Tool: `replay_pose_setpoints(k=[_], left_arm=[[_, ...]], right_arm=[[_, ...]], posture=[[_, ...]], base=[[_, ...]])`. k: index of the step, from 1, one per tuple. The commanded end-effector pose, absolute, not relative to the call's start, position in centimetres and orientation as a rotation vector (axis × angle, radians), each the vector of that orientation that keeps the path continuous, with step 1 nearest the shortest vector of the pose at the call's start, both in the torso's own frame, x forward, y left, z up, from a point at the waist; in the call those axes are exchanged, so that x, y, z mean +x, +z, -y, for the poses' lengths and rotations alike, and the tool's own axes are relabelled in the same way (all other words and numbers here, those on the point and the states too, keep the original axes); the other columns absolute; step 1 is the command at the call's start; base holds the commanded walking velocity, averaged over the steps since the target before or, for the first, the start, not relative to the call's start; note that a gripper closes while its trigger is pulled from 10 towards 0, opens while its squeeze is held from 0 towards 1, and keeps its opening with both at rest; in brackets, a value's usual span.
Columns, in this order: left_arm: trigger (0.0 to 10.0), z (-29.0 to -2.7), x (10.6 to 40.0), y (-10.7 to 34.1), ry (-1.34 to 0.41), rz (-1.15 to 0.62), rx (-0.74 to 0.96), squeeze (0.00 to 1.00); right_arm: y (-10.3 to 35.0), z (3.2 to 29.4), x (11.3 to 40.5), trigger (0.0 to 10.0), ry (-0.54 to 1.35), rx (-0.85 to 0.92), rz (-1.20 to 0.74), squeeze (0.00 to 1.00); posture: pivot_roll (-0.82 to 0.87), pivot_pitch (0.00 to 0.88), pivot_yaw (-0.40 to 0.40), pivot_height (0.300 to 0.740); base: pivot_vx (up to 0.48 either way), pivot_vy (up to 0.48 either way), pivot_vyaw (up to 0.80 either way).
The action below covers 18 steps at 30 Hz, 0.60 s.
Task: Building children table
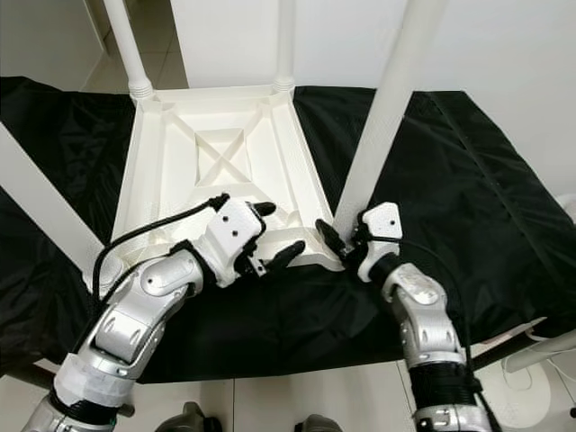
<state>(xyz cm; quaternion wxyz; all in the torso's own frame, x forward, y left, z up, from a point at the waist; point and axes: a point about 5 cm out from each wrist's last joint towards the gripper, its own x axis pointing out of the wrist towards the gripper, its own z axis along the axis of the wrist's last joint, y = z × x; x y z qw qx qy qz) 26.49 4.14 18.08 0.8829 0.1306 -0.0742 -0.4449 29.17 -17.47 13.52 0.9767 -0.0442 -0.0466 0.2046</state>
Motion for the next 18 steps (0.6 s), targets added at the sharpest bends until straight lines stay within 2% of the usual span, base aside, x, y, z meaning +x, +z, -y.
replay_pose_setpoints(k=[1, 6, 8, 10, 12, 15, 18], left_arm=[[10.0, -4.6, 26.9, 17.9, -0.843, 0.155, 0.277, 0.00], [10.0, -4.7, 26.9, 17.8, -0.840, 0.152, 0.277, 0.00], [10.0, -4.8, 26.9, 17.7, -0.836, 0.151, 0.281, 0.00], [10.0, -4.8, 26.9, 17.7, -0.836, 0.151, 0.281, 0.00], [10.0, -4.9, 27.0, 17.7, -0.830, 0.151, 0.284, 0.00], [10.0, -4.9, 27.0, 17.8, -0.825, 0.153, 0.280, 0.00], [10.0, -4.9, 26.9, 17.8, -0.826, 0.153, 0.276, 0.00]], right_arm=[[13.4, 17.1, 28.9, 10.0, 0.335, -0.085, 0.078, 0.00], [13.2, 16.7, 28.6, 10.0, 0.250, -0.060, 0.068, 0.00], [13.0, 15.8, 28.5, 10.0, 0.123, -0.008, 0.051, 0.00], [13.0, 15.8, 28.5, 10.0, 0.123, -0.008, 0.051, 0.00], [12.7, 15.1, 28.6, 10.0, -0.015, 0.021, 0.019, 0.00], [12.6, 14.4, 28.8, 10.0, -0.100, 0.036, -0.013, 0.00], [12.9, 13.9, 28.9, 10.0, -0.092, 0.040, -0.006, 0.00]], posture=[[-0.11, 0.000, 0.005, 0.740], [-0.11, 0.000, 0.005, 0.740], [-0.10, 0.000, 0.003, 0.740], [-0.10, 0.000, 0.003, 0.740], [-0.10, 0.000, 0.001, 0.740], [-0.09, 0.000, 0.001, 0.740], [-0.09, 0.000, 0.002, 0.740]], base=[[0.000, 0.000, 0.00], [0.000, 0.000, 0.00], [0.000, 0.000, 0.00], [0.000, 0.000, 0.00], [0.000, 0.000, 0.00], [0.000, 0.000, 0.00], [0.000, 0.000, 0.00]])
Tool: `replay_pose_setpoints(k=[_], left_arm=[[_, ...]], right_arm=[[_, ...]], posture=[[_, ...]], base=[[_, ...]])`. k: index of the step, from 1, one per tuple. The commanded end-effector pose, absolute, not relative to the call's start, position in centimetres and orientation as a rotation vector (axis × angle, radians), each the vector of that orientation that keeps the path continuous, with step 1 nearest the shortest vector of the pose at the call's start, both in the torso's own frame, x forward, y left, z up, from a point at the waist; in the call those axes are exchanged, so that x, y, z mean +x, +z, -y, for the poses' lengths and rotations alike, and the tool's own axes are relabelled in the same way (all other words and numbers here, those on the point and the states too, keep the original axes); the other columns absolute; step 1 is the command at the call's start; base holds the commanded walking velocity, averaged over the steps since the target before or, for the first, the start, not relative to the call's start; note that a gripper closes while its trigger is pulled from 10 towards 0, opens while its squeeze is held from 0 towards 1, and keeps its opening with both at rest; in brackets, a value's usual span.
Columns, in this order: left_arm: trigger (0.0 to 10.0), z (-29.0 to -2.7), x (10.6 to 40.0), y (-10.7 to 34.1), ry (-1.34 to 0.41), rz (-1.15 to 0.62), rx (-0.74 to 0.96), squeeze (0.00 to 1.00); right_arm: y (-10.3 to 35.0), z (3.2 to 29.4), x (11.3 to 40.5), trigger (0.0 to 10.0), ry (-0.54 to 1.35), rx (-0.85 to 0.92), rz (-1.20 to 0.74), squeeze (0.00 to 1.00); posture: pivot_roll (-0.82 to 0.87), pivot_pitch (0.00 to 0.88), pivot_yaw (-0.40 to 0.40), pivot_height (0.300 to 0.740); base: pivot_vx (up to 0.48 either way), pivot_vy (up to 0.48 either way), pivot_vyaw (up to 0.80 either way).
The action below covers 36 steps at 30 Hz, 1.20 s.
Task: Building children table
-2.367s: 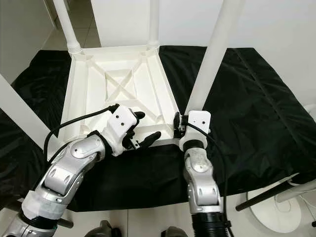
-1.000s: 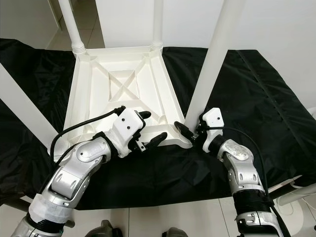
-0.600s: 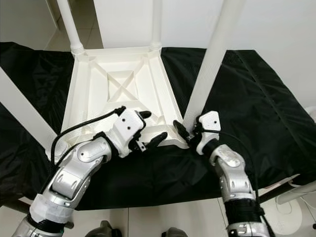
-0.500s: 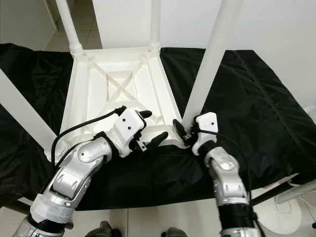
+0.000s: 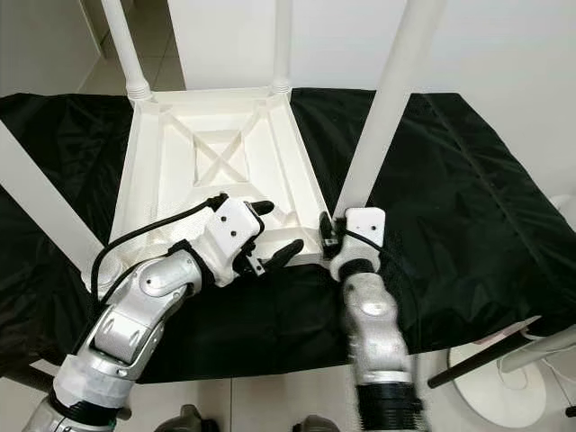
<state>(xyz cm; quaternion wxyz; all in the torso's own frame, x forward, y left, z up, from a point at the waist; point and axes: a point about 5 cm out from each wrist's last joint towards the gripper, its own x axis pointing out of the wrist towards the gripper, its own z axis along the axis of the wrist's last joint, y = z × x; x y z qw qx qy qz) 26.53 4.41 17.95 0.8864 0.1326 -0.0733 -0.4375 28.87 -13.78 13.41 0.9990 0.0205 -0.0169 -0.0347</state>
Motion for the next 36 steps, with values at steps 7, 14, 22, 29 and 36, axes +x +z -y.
replay_pose_setpoints(k=[7, 14, 22, 29, 36], left_arm=[[10.0, -4.8, 26.7, 17.7, -0.825, 0.151, 0.273, 0.00], [10.0, -5.1, 26.7, 17.7, -0.811, 0.148, 0.273, 0.00], [10.0, -5.3, 26.6, 17.7, -0.804, 0.147, 0.272, 0.00], [10.0, -5.2, 26.7, 17.7, -0.821, 0.130, 0.253, 0.00], [10.0, -5.4, 27.0, 17.9, -0.810, 0.132, 0.261, 0.00]], right_arm=[[13.9, 13.9, 28.6, 10.0, -0.045, 0.064, 0.045, 1.00], [14.8, 15.0, 28.4, 10.0, 0.053, 0.054, 0.076, 1.00], [14.9, 15.9, 28.4, 10.0, 0.178, 0.015, 0.052, 0.00], [15.0, 17.4, 28.5, 10.0, 0.533, -0.144, 0.060, 0.00], [14.7, 18.3, 29.2, 10.0, 0.667, -0.201, 0.017, 0.00]], posture=[[-0.09, 0.000, -0.002, 0.740], [-0.09, 0.000, -0.005, 0.740], [-0.09, 0.000, -0.005, 0.740], [-0.08, 0.000, -0.004, 0.740], [-0.08, 0.000, 0.004, 0.740]], base=[[0.000, 0.000, 0.00], [0.000, 0.000, 0.00], [0.000, 0.000, 0.00], [0.000, 0.000, 0.00], [0.000, 0.000, 0.00]])
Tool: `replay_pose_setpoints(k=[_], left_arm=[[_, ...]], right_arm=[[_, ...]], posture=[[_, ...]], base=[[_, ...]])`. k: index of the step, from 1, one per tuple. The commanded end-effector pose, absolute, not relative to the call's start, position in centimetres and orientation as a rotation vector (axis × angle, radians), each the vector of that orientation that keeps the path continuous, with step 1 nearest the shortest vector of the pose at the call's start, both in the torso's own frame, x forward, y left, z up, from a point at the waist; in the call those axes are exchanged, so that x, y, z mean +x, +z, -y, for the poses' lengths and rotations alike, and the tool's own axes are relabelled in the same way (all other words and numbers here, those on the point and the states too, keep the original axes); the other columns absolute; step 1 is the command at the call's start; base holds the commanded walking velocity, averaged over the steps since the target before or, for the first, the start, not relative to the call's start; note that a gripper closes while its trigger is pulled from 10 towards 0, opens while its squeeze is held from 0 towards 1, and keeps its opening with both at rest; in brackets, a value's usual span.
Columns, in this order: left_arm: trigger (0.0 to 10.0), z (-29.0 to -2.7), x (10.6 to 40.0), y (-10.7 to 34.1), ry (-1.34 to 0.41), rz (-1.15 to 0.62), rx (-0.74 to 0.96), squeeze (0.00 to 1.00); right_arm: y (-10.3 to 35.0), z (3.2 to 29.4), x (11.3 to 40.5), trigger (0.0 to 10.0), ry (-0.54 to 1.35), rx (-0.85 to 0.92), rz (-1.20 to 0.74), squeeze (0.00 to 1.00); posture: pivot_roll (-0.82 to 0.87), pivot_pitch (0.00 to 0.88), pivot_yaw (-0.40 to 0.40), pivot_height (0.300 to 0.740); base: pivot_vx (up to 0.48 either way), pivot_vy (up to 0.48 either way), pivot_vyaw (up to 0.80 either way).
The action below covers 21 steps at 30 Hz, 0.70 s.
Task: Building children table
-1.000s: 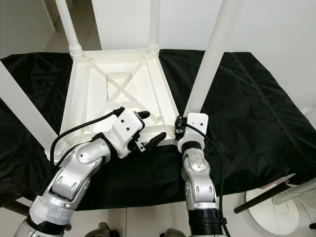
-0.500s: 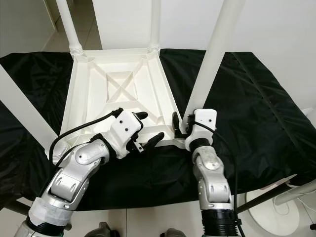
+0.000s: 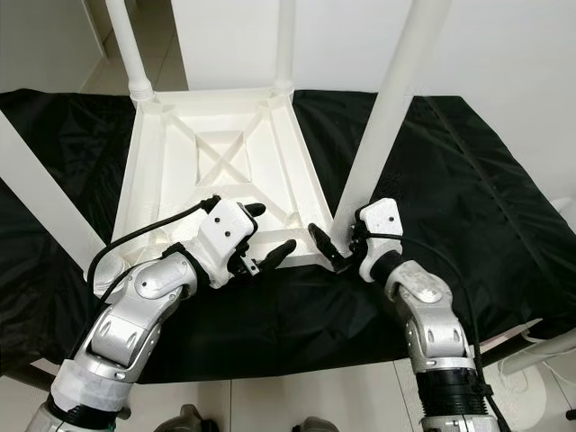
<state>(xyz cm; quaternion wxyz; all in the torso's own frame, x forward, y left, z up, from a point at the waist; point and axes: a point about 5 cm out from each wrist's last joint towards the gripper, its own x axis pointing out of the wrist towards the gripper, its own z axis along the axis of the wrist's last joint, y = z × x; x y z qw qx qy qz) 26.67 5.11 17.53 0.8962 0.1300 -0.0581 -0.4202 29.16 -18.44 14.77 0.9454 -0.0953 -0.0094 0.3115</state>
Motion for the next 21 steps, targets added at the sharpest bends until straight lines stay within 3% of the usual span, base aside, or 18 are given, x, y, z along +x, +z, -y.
replay_pose_setpoints(k=[1, 4, 5, 6, 8, 9, 21], left_arm=[[10.0, -5.4, 27.0, 18.0, -0.809, 0.134, 0.262, 0.00], [10.0, -5.4, 27.1, 18.0, -0.809, 0.135, 0.263, 0.00], [10.0, -5.4, 27.2, 18.1, -0.810, 0.136, 0.264, 0.00], [10.0, -5.3, 27.2, 18.1, -0.813, 0.138, 0.265, 0.00], [10.0, -5.2, 27.3, 18.2, -0.817, 0.142, 0.268, 0.00], [10.0, -5.1, 27.3, 18.3, -0.819, 0.142, 0.267, 0.00], [10.0, -5.0, 27.5, 18.4, -0.817, 0.149, 0.277, 0.00]], right_arm=[[14.4, 18.5, 29.5, 10.0, 0.688, -0.211, -0.004, 0.00], [14.2, 18.6, 29.7, 10.0, 0.697, -0.223, -0.018, 0.00], [14.0, 18.8, 30.3, 8.0, 0.708, -0.249, -0.032, 0.00], [13.9, 18.9, 30.6, 4.8, 0.712, -0.262, -0.036, 0.00], [13.7, 19.1, 31.2, 0.6, 0.716, -0.265, -0.045, 0.00], [13.7, 19.2, 31.4, 0.0, 0.714, -0.275, -0.045, 0.00], [13.4, 19.3, 31.7, 0.0, 0.721, -0.259, -0.037, 0.00]], posture=[[-0.08, 0.000, 0.007, 0.740], [-0.08, 0.000, 0.011, 0.740], [-0.08, 0.000, 0.016, 0.740], [-0.08, 0.000, 0.016, 0.740], [-0.09, 0.000, 0.021, 0.740], [-0.09, 0.000, 0.021, 0.740], [-0.08, 0.000, 0.023, 0.740]], base=[[0.000, 0.000, 0.00], [0.000, 0.000, 0.00], [0.000, 0.000, 0.00], [0.000, 0.000, 0.00], [0.000, 0.000, 0.00], [0.000, 0.000, 0.00], [0.000, 0.000, 0.00]])
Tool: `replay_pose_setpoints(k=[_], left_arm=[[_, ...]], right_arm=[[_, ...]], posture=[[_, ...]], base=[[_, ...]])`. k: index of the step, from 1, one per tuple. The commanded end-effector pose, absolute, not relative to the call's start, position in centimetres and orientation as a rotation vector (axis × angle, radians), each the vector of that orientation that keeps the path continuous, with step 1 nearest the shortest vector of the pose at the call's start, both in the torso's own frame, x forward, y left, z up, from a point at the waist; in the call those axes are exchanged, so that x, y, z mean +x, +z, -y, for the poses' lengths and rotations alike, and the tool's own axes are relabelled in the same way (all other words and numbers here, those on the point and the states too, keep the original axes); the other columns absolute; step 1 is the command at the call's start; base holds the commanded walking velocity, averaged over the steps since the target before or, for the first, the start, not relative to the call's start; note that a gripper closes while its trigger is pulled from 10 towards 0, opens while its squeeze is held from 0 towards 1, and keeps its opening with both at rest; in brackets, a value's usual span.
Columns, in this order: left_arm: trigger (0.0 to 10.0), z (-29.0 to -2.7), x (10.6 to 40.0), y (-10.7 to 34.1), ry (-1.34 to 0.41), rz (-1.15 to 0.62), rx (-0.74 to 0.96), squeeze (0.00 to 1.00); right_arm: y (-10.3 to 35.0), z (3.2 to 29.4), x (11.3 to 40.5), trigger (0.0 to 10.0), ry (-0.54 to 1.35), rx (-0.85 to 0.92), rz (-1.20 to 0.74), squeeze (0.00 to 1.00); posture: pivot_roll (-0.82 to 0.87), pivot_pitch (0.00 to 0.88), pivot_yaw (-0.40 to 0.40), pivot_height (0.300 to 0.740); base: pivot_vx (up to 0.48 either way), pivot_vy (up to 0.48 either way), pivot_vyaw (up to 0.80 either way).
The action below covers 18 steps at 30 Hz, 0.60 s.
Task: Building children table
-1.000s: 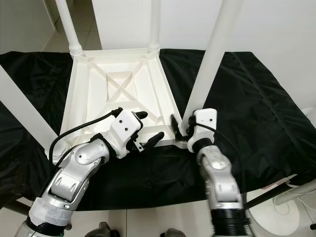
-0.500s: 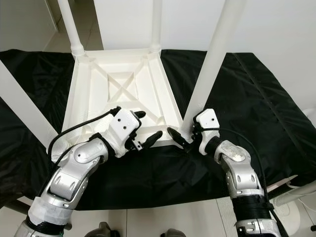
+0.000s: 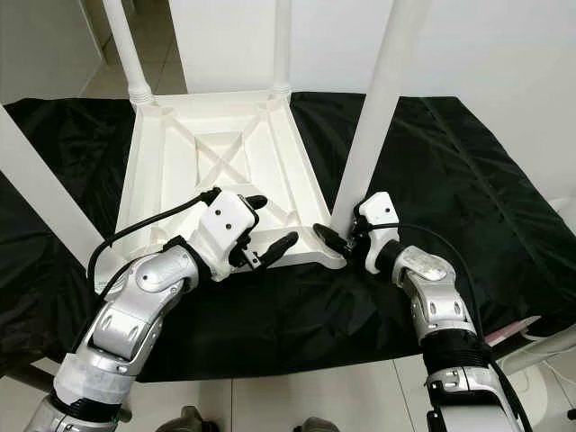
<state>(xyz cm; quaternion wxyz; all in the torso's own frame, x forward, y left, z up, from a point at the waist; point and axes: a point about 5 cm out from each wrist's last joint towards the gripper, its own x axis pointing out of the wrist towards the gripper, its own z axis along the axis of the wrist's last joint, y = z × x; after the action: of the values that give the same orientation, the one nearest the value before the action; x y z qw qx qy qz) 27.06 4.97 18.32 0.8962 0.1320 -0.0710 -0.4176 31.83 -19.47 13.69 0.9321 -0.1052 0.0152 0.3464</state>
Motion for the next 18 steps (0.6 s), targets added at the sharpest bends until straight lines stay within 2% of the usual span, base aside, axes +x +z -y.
replay_pose_setpoints(k=[1, 18], left_arm=[[10.0, -4.9, 27.5, 18.5, -0.816, 0.150, 0.277, 0.00], [10.0, -5.0, 27.4, 18.3, -0.799, 0.143, 0.277, 0.00]], right_arm=[[13.4, 19.1, 31.6, 10.0, 0.715, -0.247, -0.031, 0.00], [12.7, 15.9, 30.8, 10.0, 0.403, -0.141, -0.004, 0.00]], posture=[[-0.08, 0.000, 0.022, 0.740], [-0.09, 0.009, 0.028, 0.740]], base=[[0.000, 0.000, 0.00], [0.000, 0.000, 0.00]])
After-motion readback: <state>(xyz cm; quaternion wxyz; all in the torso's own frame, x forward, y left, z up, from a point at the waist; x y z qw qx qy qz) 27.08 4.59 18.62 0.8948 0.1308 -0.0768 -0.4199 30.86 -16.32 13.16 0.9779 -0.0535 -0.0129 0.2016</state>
